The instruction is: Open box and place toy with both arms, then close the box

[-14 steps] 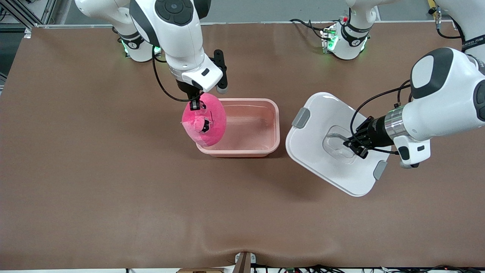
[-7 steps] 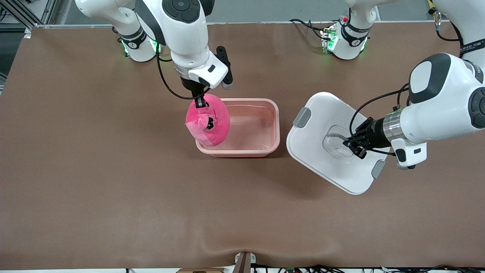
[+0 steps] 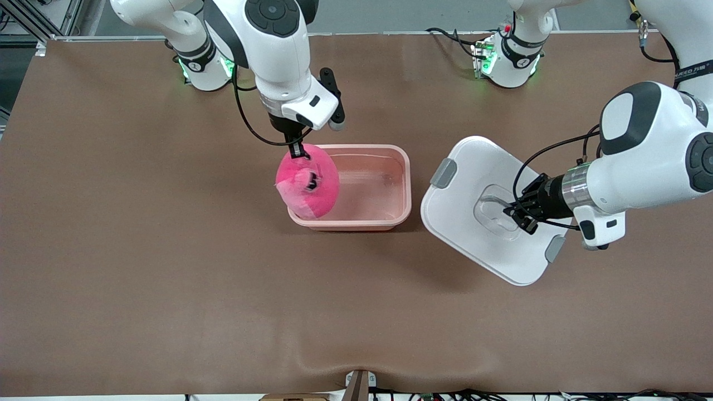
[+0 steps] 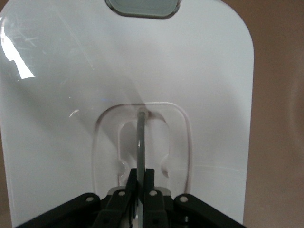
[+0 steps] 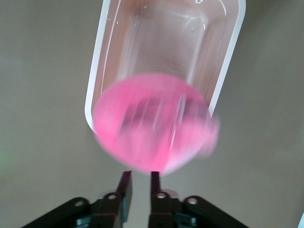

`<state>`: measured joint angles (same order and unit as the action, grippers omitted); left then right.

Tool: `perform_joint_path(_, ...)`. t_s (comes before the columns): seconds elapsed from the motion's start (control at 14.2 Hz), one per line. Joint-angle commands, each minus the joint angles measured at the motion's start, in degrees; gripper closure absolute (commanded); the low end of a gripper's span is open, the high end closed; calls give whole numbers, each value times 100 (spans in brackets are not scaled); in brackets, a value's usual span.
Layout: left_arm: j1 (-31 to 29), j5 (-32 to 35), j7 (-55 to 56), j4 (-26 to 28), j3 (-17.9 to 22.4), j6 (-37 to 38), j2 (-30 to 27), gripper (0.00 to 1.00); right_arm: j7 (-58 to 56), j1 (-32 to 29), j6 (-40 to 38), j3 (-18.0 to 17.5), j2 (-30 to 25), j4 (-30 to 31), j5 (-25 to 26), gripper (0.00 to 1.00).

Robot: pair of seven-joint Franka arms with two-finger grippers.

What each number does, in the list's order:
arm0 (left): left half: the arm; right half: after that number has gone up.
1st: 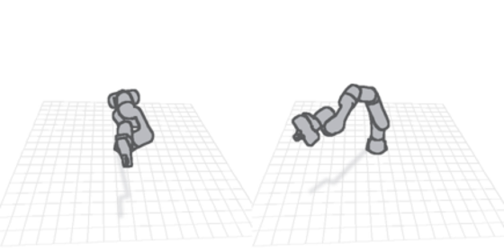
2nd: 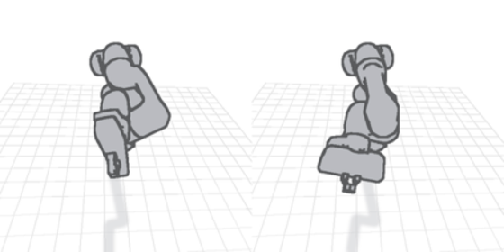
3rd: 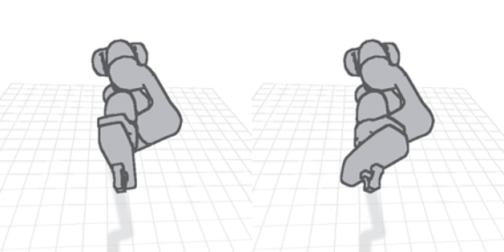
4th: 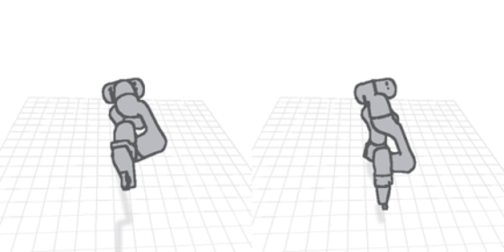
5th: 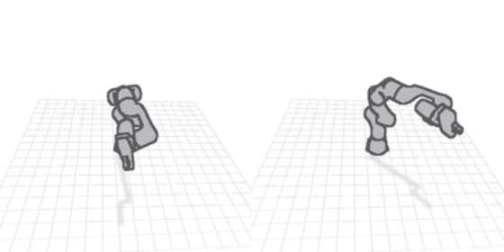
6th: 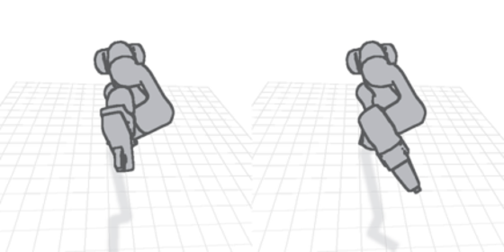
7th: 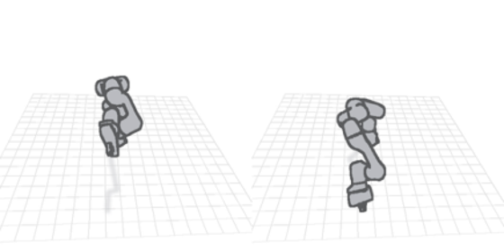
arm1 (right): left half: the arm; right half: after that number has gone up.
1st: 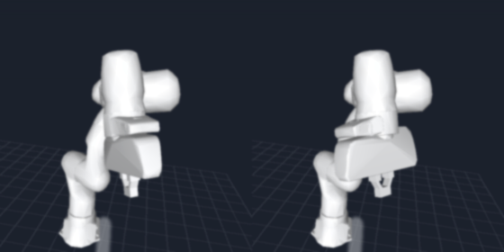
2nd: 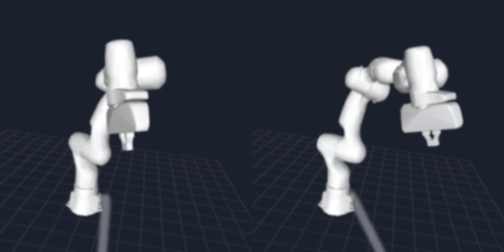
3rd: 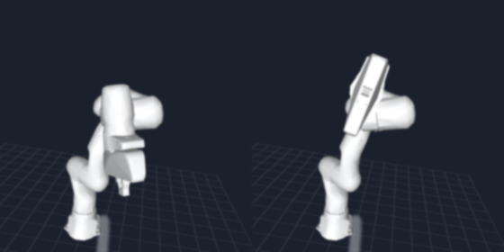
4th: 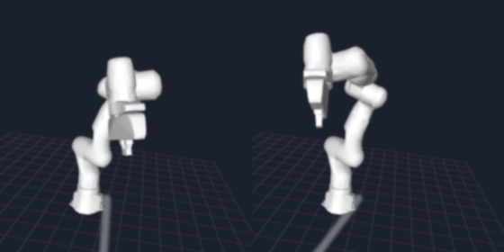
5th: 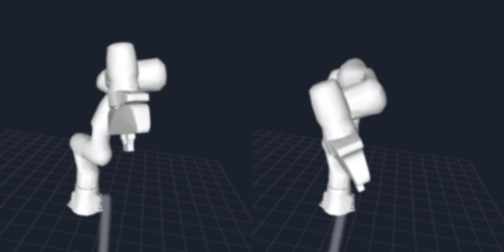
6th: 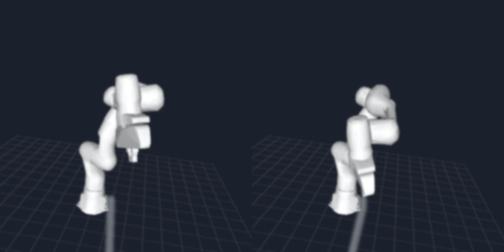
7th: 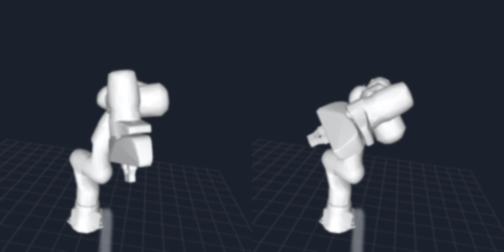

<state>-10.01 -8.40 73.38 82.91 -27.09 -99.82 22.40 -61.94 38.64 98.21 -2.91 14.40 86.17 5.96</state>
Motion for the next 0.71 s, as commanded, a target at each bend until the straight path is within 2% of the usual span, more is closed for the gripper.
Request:
perform_joint_path(0.0,-88,-21,-429,-39,-25,76,-51,100,32,91,14,62,37,-30,116,16)
perform_joint_path(0.07,-97,-21,-430,-38,-25,76,-51,100,24,82,14,62,37,-30,116,0)
perform_joint_path(0.49,-97,-21,-403,-38,-25,76,-34,100,32,-5,32,115,2,-74,107,0)
perform_joint_path(0.64,-28,-21,-220,-47,-25,76,-42,100,154,-259,-29,115,-60,-74,81,0)
